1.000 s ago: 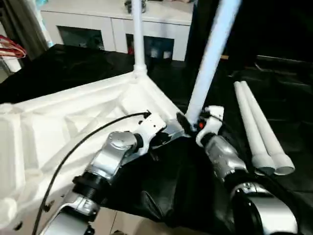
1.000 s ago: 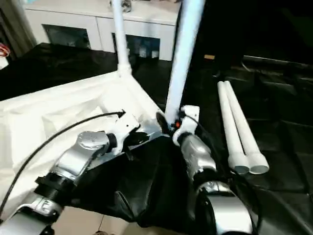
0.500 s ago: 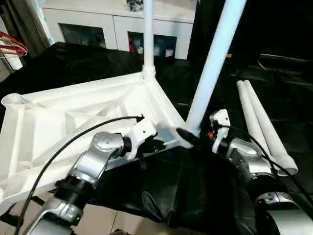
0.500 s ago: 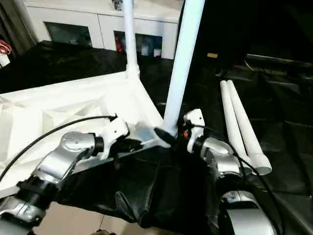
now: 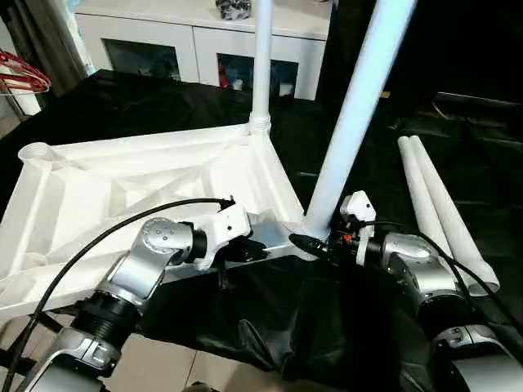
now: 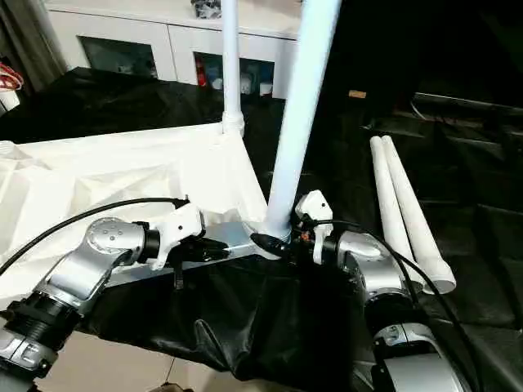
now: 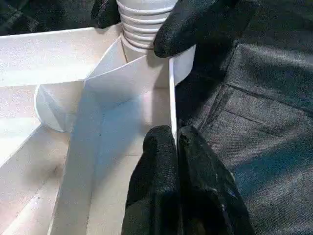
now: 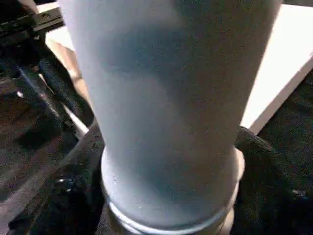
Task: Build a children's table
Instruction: Insert table leg to table base, then rotate leg to tighten
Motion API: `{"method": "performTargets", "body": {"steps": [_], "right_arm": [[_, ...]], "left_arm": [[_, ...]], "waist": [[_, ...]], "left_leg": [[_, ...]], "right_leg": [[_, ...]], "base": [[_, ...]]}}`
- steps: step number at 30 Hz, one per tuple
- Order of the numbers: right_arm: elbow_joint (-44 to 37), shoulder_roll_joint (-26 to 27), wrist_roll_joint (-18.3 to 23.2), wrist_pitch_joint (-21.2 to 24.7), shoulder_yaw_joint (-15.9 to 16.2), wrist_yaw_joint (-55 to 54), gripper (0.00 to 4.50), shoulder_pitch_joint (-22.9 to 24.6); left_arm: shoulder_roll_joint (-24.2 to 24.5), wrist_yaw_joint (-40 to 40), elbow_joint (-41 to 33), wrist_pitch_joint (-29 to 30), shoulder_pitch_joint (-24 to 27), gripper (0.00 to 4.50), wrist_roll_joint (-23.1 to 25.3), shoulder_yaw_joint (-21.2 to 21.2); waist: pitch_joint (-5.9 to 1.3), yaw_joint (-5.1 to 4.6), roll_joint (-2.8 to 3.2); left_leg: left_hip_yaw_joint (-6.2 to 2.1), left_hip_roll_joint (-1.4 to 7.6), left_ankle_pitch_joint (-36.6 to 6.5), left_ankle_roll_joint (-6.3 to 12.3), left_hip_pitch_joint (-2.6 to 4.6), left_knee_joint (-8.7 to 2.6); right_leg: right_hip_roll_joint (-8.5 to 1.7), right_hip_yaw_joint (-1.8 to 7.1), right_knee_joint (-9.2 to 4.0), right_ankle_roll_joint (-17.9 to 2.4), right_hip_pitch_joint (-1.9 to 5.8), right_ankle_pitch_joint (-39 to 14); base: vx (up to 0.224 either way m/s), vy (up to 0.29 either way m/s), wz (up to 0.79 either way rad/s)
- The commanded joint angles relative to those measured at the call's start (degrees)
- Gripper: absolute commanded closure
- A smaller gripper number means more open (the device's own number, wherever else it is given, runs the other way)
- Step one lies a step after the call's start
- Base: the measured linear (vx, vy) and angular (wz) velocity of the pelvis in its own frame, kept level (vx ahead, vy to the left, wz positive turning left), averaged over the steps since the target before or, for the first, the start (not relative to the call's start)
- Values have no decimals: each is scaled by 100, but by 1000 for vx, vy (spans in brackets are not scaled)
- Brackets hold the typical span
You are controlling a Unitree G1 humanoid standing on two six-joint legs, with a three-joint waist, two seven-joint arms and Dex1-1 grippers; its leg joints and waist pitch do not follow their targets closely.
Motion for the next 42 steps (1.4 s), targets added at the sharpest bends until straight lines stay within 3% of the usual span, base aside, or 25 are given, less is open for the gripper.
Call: {"method": "performTargets", "body": {"steps": [1, 6, 12, 13, 16, 17, 22, 24, 26, 30, 32, 41, 42], "right_arm": [[-80, -61, -32, 85, 52, 26, 127, 24], [-123, 54, -13, 154, 39, -89, 165, 92], [534, 528, -480, 36, -123, -2254, 172, -73], [534, 528, -480, 36, -123, -2254, 173, -73], [931, 1037, -490, 233, -328, -3700, 173, -331], [996, 1151, -500, 247, -349, -3956, 173, -389], [1193, 1496, -539, 167, -377, -4537, 173, -599], [1218, 1539, -546, 34, -369, -4482, 173, -642], [1225, 1536, -562, -55, -360, -4434, 118, -665], [1213, 1489, -456, -138, -459, -4143, 83, -739], [1223, 1297, -667, -295, -301, -4126, 61, -754], [648, 579, -492, -350, -33, -1941, 61, -371], [395, 316, -360, -341, 86, -1136, 61, -184]], "left_arm": [[56, -88, 9, -96, -59, 450, 92, -85], [-72, 112, 96, -47, -95, 450, 88, -32], [-673, 1223, 554, 145, -376, 450, 322, 87], [-673, 1223, 554, 145, -376, 450, 322, 87], [-1207, 1999, 897, 345, -626, 450, 469, 114], [-1296, 2113, 957, 357, -668, 450, 503, 100], [-1451, 2227, 1066, 149, -721, 450, 635, -48], [-1423, 2109, 1022, 62, -670, 450, 625, -83], [-1377, 1996, 971, 2, -622, 450, 609, -105], [-1224, 1719, 891, -218, -513, 450, 601, -153], [-1053, 1385, 737, -342, -384, 450, 540, -217], [-473, 571, 533, -609, -152, 450, 340, -217], [-292, 241, 477, -693, -95, 450, 238, -189]], "waist": [[-419, 1, -32], [-418, 8, -35], [-364, -35, -32], [-355, -47, -39], [-341, -83, -26], [-351, -97, -1], [-370, -113, -23], [-373, -117, -19], [-379, -117, -52], [-369, -141, -51], [-374, -140, -43], [-418, -110, -5], [-417, -107, -3]], "left_leg": [[-114, 354, -829, 449, 110, -352], [-111, 352, -818, 445, 115, -348], [-140, 341, -1380, 118, 187, -403], [-134, 340, -1425, 90, 191, -401], [-165, 332, -1744, -56, 243, -423], [-179, 325, -1806, -101, 247, -423], [-174, 324, -1709, -16, 188, -435], [-170, 327, -1672, 16, 181, -433], [-160, 326, -1579, 57, 165, -428], [-160, 334, -1594, 98, 165, -434], [-165, 336, -1540, 95, 148, -433], [-124, 350, -1072, 343, 137, -389], [-117, 349, -1036, 393, 132, -380]], "right_leg": [[-525, 307, -395, -1292, 315, -1006], [-526, 310, -395, -1297, 308, -985], [-541, 312, -521, -1063, 262, -1965], [-547, 319, -538, -1048, 249, -2074], [-551, 315, -594, -885, 223, -2543], [-555, 310, -599, -875, 221, -2585], [-557, 325, -570, -857, 243, -2182], [-560, 326, -559, -886, 246, -2074], [-567, 331, -542, -920, 261, -1968], [-560, 332, -540, -958, 257, -1971], [-566, 329, -524, -976, 272, -1927], [-525, 333, -398, -1302, 323, -832], [-518, 328, -392, -1340, 336, -720]], "base": [[0, 0, 0], [0, 0, 0], [0, 0, 0], [0, 0, 0], [0, 0, 0], [0, 0, 0], [0, 0, 0], [0, 0, 0], [0, 0, 0], [0, 0, 0], [0, 0, 0], [0, 0, 0], [0, 0, 0]]}}
